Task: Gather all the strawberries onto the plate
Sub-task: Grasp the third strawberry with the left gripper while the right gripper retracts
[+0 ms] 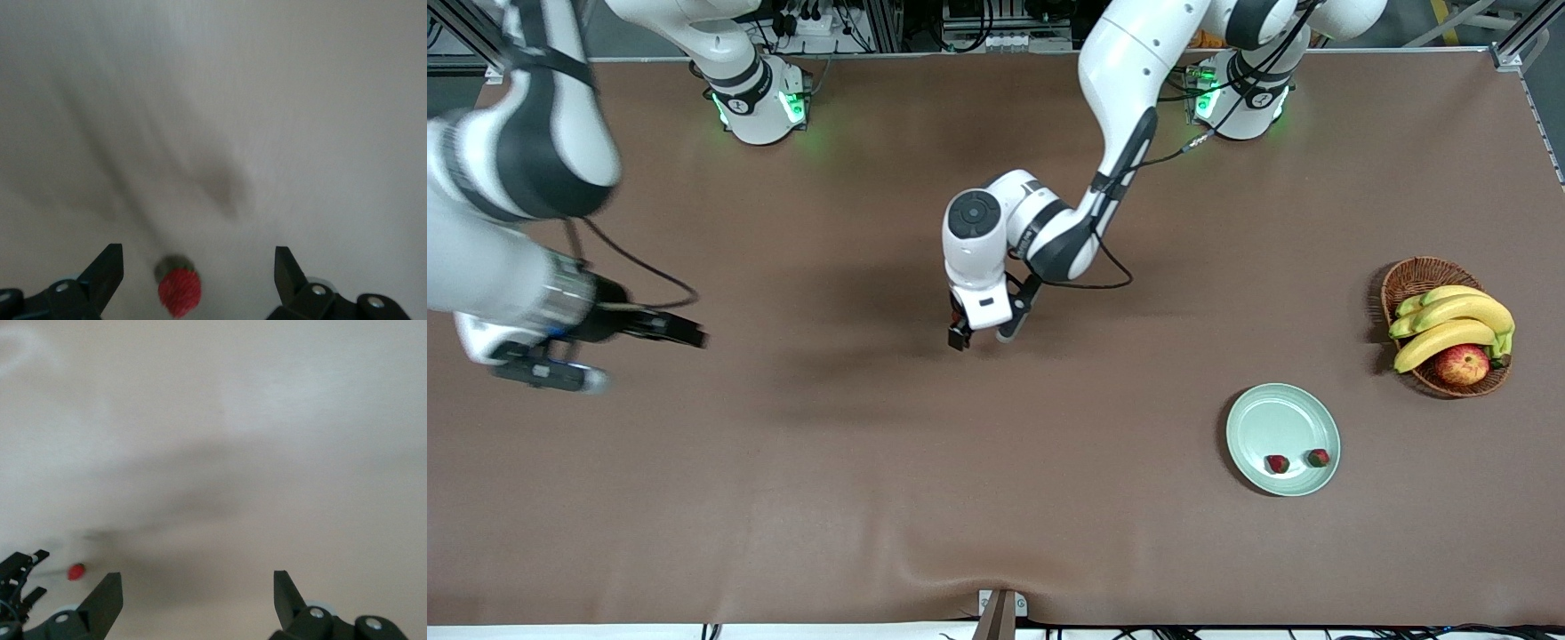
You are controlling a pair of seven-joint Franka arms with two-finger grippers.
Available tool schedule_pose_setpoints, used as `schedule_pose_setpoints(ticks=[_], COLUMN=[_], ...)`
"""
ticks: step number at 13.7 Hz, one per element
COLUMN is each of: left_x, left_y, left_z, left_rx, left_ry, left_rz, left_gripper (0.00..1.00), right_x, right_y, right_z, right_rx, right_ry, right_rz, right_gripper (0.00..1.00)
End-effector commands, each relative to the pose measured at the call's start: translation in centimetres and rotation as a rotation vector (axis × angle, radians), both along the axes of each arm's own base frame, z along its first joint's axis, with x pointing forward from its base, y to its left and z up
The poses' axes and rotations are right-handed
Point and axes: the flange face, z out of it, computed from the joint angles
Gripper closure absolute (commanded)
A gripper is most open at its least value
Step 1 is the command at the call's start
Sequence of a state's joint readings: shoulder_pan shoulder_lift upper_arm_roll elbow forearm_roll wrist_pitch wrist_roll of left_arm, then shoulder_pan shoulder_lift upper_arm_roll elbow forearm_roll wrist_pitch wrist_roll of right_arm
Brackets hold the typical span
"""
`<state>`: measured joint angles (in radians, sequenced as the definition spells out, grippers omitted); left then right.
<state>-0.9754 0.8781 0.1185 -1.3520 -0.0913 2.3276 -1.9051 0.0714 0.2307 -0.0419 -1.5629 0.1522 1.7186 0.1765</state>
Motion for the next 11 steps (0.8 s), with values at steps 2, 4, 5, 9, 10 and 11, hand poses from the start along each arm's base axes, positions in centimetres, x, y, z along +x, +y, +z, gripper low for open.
schedule_pose_setpoints(ticks=[2, 4, 5, 9, 10, 11], left_x=[-1.1, -1.3, -1.4, -1.7, -2.6, -2.7], left_y=[-1.6, -1.5, -1.4, -1.7, -2.3, -2.3], left_z=[-1.8, -2.8, -3.3, -3.2, -3.4, -3.5], left_rx=[-0.025, -0.014, -0.007, -0.009, -0.008, -0.007], left_ry=[-0.034, -0.032, -0.028, -0.027, -0.024, -0.023], left_rz=[-0.052, -0.090, -0.106, -0.117, -0.143, -0.146], left_gripper=[0.00, 0.00, 0.00, 0.00, 0.00, 0.00], right_x=[-3.6, -5.0, -5.5, -7.1, -7.3, -7.8], right_y=[-6.5, -7.5, -7.6, -8.7, -8.8, -9.0], right_z=[3.8, 6.0, 7.0, 7.5, 7.4, 7.6], right_rx=[-0.048, -0.136, -0.141, -0.133, -0.132, -0.130], right_ry=[0.028, 0.018, 0.005, 0.047, 0.056, 0.056], right_rz=[0.037, 0.062, 0.073, 0.060, 0.059, 0.062], right_gripper=[0.00, 0.00, 0.00, 0.00, 0.00, 0.00])
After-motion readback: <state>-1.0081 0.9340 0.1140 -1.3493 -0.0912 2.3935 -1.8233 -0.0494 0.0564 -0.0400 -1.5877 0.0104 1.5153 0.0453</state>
